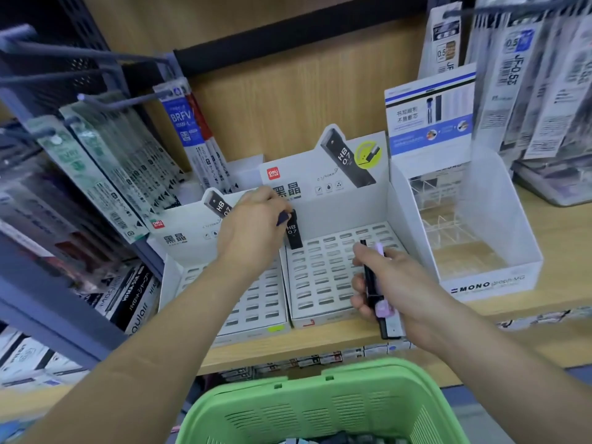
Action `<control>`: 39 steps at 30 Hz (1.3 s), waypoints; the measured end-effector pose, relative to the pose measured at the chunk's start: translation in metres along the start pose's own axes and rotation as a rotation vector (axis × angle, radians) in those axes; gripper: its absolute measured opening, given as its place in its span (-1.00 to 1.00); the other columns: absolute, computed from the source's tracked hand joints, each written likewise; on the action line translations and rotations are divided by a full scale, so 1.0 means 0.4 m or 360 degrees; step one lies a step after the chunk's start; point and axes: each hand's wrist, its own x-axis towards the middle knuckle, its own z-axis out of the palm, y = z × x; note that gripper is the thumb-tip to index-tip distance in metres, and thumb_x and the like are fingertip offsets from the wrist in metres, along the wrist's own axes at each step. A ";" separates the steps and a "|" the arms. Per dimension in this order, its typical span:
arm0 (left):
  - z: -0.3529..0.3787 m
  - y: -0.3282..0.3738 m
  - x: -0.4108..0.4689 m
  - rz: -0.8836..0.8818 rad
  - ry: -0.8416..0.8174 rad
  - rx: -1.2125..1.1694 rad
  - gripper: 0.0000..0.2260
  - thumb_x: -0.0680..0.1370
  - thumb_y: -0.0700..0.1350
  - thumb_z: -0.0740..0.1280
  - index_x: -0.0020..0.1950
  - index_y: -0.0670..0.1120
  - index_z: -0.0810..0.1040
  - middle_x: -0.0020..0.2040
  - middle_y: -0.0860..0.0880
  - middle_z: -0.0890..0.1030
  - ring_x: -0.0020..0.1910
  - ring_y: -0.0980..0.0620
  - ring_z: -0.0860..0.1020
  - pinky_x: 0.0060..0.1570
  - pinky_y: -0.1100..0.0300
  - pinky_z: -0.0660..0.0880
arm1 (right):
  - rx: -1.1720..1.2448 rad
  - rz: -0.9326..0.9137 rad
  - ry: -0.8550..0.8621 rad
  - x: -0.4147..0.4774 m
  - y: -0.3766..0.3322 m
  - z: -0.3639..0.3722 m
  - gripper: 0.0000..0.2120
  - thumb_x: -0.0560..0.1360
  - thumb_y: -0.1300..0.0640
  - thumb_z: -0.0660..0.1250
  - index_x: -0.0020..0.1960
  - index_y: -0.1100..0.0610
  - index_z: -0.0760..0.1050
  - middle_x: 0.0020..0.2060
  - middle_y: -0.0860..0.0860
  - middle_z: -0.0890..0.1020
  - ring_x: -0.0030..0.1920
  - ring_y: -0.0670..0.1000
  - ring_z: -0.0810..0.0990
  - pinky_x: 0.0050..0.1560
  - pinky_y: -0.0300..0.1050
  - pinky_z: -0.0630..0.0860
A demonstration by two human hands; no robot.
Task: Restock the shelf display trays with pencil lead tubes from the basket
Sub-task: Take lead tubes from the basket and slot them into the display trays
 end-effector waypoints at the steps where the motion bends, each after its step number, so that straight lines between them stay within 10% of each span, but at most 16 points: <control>1: 0.001 0.000 -0.002 -0.0018 -0.0005 0.0020 -0.85 0.53 -0.16 0.35 0.07 -0.06 0.65 0.01 -0.02 0.55 0.06 -0.08 0.51 -0.09 0.07 0.51 | -0.0013 0.0002 -0.0019 0.002 0.003 0.001 -0.80 0.60 0.01 0.31 0.02 0.15 0.44 -0.36 0.10 0.49 -0.55 0.01 0.50 -0.60 -0.27 0.35; 6: -0.017 0.037 -0.008 -0.0332 -0.0100 -0.0302 -0.86 0.53 -0.05 0.32 0.05 -0.01 0.61 -0.05 0.06 0.53 -0.04 0.04 0.51 -0.06 0.18 0.44 | -0.0004 0.0035 -0.0098 0.003 -0.002 0.007 -0.91 0.57 0.23 0.29 -0.12 0.17 0.43 -0.35 0.08 0.52 -0.55 -0.04 0.42 -0.60 -0.28 0.30; 10: -0.059 0.099 -0.065 -0.1065 -0.0154 -0.2101 -0.78 0.64 -0.11 0.18 -0.03 -0.11 0.59 -0.14 -0.05 0.59 -0.36 0.12 0.41 -0.41 0.23 0.38 | 0.0037 -0.0021 -0.0333 -0.017 -0.006 0.033 -0.88 0.49 0.28 0.39 -0.15 0.16 0.46 -0.37 0.05 0.54 -0.55 -0.06 0.34 -0.58 -0.28 0.25; 14: -0.068 0.119 -0.118 -0.1240 -0.0170 -0.2718 -0.76 0.65 -0.07 0.14 -0.04 -0.12 0.57 -0.19 -0.06 0.53 -0.31 0.07 0.40 -0.42 0.22 0.37 | -0.0023 -0.0072 -0.0495 -0.041 0.005 0.075 -0.92 0.45 0.18 0.48 -0.12 0.10 0.58 -0.42 -0.03 0.55 -0.55 -0.09 0.33 -0.58 -0.30 0.25; 22: -0.087 0.104 -0.142 -0.1035 -0.0187 -0.2634 -0.80 0.62 -0.15 0.16 -0.01 -0.15 0.56 -0.27 -0.03 0.50 -0.35 0.10 0.51 -0.29 0.16 0.49 | 0.0068 -0.0087 -0.0411 -0.036 0.017 0.090 -0.82 0.46 0.31 0.45 -0.07 0.15 0.46 -0.45 0.03 0.51 -0.55 -0.07 0.35 -0.56 -0.28 0.29; 29: -0.129 0.041 -0.149 -0.0692 -0.0597 -0.1547 -0.79 0.43 -0.29 0.47 -0.06 0.01 0.68 -0.27 -0.05 0.61 -0.30 -0.01 0.55 -0.22 0.14 0.49 | 0.0451 -0.0231 -0.0053 -0.014 0.000 0.059 -0.70 0.32 0.21 0.53 -0.05 0.14 0.45 -0.45 0.01 0.52 -0.54 -0.09 0.37 -0.59 -0.26 0.32; 34: -0.127 0.101 -0.162 -0.0413 -0.0927 -0.1402 -0.41 0.46 -0.29 0.44 0.30 0.28 0.45 -0.19 0.00 0.58 -0.36 -0.07 0.59 -0.32 0.13 0.53 | 0.0182 -0.0288 -0.0040 -0.029 -0.016 0.047 -0.76 0.41 0.18 0.51 -0.09 0.14 0.45 -0.49 -0.02 0.52 -0.56 -0.09 0.35 -0.58 -0.26 0.30; 39: -0.104 0.144 -0.121 -0.0271 -0.0774 -0.1290 -0.43 0.48 -0.33 0.40 0.13 0.39 0.51 -0.24 0.06 0.56 -0.39 0.12 0.48 -0.24 0.05 0.54 | -0.0150 -0.0327 -0.0111 -0.034 -0.088 -0.005 -0.91 0.50 0.21 0.39 -0.12 0.12 0.48 -0.39 0.02 0.54 -0.54 -0.05 0.35 -0.53 -0.25 0.29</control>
